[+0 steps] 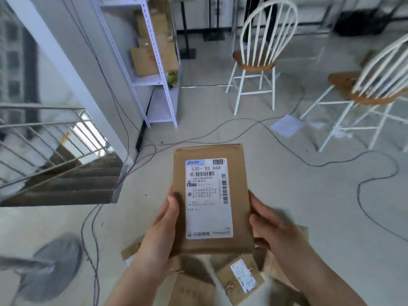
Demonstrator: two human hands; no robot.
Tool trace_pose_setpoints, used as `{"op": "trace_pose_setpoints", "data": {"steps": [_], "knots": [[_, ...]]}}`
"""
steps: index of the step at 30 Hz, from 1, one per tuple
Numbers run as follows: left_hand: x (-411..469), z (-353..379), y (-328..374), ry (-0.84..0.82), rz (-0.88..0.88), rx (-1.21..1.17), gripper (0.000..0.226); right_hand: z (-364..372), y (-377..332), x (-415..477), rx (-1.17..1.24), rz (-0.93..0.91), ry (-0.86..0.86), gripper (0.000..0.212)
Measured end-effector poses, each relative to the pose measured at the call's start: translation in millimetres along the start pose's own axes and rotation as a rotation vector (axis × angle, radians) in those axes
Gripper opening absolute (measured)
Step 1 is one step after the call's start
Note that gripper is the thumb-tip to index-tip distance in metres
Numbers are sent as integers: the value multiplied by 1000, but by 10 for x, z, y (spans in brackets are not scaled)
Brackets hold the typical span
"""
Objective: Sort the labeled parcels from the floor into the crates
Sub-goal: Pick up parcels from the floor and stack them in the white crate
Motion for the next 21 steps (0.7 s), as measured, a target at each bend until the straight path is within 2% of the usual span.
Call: {"op": "trace_pose_setpoints", "data": {"steps": [4,5,8,21], "knots": [[-695,127,844,-14,127,40,64,91,-925,-650,-74,-135,-57,62],[-863,149,1006,-1,159,35,62,102,-1086,-791,-70,-162,-70,65],[-1273,262,1400,-53,265,23,37,88,-1453,-1106,-68,-256,-66,65],[-1686,837,1781,-178,364,34,33,-336,-1836,-1681,-61,-397,78,57]]}}
Point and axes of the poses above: each hand's wrist, its own x-axis towards the middle knuckle, its own z-axis out of the palm, y = z × x, the point moved 4 cm from there along x, towards the middle knuckle, and after that the axes turned 2 degrees about z, right-handed, at the moved point
